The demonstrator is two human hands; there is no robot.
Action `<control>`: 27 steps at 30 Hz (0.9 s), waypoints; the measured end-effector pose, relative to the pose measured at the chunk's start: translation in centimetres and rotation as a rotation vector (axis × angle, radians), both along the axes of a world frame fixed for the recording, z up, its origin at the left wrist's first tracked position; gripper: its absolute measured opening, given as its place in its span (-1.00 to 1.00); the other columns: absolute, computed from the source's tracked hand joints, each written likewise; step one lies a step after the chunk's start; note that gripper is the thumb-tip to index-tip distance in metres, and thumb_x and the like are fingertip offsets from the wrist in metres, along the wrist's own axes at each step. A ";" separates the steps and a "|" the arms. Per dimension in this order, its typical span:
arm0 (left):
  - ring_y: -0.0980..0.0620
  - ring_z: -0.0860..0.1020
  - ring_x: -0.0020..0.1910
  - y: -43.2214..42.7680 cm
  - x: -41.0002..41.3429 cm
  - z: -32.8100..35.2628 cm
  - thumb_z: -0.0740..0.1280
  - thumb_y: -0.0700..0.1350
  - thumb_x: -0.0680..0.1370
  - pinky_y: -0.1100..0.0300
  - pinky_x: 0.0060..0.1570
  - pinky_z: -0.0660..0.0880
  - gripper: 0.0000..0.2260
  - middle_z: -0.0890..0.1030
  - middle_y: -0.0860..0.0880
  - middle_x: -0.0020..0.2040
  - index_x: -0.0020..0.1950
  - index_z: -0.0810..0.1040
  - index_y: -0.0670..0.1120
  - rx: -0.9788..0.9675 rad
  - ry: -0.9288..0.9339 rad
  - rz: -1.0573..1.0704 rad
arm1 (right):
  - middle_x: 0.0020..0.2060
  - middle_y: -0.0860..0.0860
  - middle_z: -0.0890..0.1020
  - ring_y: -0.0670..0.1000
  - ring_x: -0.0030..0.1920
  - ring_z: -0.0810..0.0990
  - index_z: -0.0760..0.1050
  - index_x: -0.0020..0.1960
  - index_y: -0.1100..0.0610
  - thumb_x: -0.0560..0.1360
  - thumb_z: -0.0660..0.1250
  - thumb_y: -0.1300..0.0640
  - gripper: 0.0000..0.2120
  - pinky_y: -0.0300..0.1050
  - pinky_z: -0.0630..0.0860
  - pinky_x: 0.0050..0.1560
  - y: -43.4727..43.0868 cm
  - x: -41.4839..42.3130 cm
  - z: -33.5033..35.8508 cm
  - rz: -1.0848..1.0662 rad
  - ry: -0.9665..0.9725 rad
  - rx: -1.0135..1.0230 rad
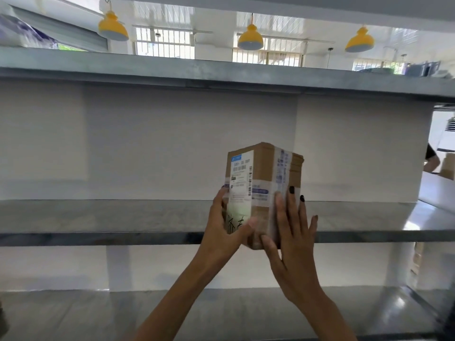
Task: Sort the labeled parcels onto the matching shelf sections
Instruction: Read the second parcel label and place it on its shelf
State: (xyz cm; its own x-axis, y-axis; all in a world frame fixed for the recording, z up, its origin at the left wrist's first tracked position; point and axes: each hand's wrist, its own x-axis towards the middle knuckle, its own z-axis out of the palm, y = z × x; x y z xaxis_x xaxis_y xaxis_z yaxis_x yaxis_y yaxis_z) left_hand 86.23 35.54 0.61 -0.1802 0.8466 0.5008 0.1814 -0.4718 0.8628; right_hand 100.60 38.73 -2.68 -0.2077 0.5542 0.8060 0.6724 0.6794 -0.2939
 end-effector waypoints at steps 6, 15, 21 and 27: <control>0.20 0.58 0.03 -0.1 -1.4 0.2 0.31 -0.12 0.51 0.42 -0.27 0.55 -0.54 0.45 0.13 0.17 0.35 0.30 0.16 0.050 -0.116 0.058 | 0.50 -0.28 0.01 -0.14 0.50 0.15 -0.06 0.48 -0.28 0.37 0.18 -0.43 -0.22 0.12 0.47 0.28 0.4 0.9 0.8 0.555 0.415 -0.326; 0.32 0.56 0.08 -1.0 -1.8 -0.8 0.29 -0.05 0.45 0.34 -0.15 0.59 -0.64 0.51 0.17 0.17 0.23 0.42 0.18 0.134 -0.082 0.038 | 0.25 -0.47 0.39 -0.23 0.26 0.48 0.01 0.48 -0.12 0.16 0.43 -0.39 0.05 -0.22 0.59 -0.04 0.0 1.9 1.9 0.728 0.505 -0.550; 0.20 0.56 0.17 -0.7 -2.1 -1.0 0.35 -0.06 0.39 0.22 -0.08 0.61 -0.59 0.59 0.17 0.16 0.23 0.46 0.12 0.134 -0.157 -0.022 | 0.36 -0.28 0.35 -0.06 0.30 0.48 0.11 0.45 -0.17 0.15 0.47 -0.35 -0.02 -0.01 0.63 -0.03 0.2 2.2 2.1 0.732 0.570 -0.519; 0.03 0.56 0.21 0.4 -2.8 -1.6 0.43 0.02 0.38 0.08 0.00 0.61 -0.48 0.57 0.08 0.24 0.32 0.38 0.17 0.011 -0.191 -0.122 | 0.40 -0.20 0.33 0.05 0.34 0.45 0.17 0.41 -0.21 0.23 0.48 -0.18 -0.17 0.11 0.61 0.03 0.5 1.9 1.8 0.791 0.634 -0.493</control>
State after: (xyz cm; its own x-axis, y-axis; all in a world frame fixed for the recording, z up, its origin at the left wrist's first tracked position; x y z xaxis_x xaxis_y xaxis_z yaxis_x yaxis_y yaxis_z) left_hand 83.40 35.98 -0.98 -0.1691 0.8625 0.4770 -0.0443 -0.4901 0.8705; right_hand 102.54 39.20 -0.86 -0.2728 0.7355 0.6202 -0.2618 0.5636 -0.7835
